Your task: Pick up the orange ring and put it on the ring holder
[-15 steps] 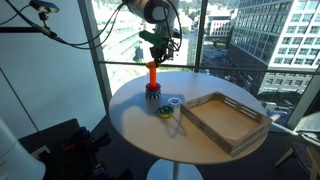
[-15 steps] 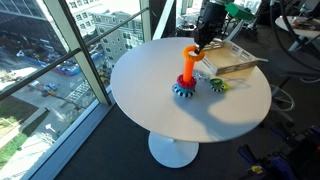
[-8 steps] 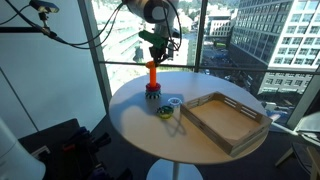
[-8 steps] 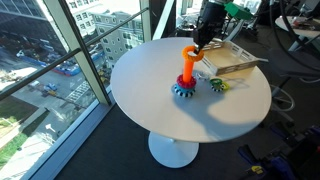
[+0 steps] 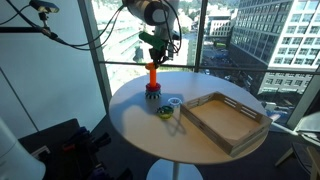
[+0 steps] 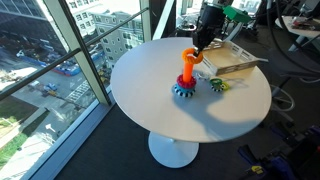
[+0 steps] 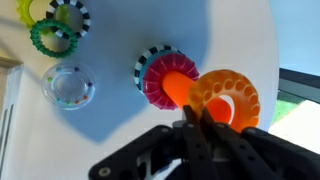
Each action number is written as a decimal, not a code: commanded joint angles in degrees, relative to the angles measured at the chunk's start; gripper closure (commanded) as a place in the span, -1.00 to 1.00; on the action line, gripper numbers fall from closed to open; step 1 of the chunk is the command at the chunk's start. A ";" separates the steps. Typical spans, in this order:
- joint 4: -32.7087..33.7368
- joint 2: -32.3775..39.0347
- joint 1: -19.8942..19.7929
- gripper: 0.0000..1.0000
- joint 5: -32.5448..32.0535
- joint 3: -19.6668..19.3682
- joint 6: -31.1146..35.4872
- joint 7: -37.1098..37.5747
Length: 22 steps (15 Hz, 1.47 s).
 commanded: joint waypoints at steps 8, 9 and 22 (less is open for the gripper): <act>3.59 2.48 -0.83 0.31 0.71 0.38 -2.47 -0.77; 3.63 2.52 -0.84 0.18 0.69 0.39 -2.53 -0.81; 3.22 1.98 -0.60 -1.00 0.00 0.10 -1.71 -0.04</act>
